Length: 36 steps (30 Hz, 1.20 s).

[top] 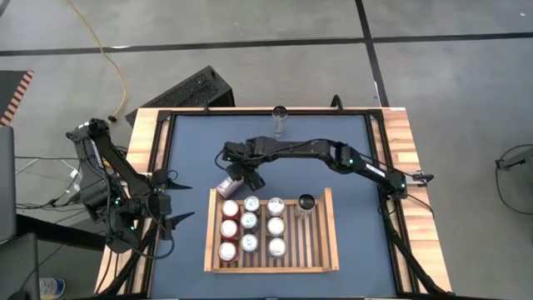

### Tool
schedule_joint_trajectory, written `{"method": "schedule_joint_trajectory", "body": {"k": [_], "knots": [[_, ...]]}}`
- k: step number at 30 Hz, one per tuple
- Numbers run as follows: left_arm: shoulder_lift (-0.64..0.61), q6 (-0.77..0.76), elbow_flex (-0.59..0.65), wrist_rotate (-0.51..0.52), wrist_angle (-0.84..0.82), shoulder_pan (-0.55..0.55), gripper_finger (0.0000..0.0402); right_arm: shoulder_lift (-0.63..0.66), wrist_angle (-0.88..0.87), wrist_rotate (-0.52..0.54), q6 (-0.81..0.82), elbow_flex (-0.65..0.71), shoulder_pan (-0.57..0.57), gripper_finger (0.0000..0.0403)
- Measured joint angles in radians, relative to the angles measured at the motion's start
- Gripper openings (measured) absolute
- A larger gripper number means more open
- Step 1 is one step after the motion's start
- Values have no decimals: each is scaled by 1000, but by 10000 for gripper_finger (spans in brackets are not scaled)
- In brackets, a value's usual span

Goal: Place canned beverage on shelf
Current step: Put the white-pink soda can on the shelf aligned with the other white-pink soda can

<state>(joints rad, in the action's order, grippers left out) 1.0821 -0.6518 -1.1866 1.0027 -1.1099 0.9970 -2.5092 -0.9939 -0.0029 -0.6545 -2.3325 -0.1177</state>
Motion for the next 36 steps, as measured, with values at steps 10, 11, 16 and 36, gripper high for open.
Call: {"method": "schedule_joint_trajectory", "body": {"k": [10,11,16,36], "knots": [[0,0,0,0,0,0,320,11,-28,5,92,-1,0,97],[0,0,0,0,1,0,320,17,-29,5,111,-1,0,93],[0,0,0,29,1,0,320,53,-29,-5,174,-17,0,88],[-3,17,0,136,1,-6,320,133,170,37,286,-21,-98,99]]}}
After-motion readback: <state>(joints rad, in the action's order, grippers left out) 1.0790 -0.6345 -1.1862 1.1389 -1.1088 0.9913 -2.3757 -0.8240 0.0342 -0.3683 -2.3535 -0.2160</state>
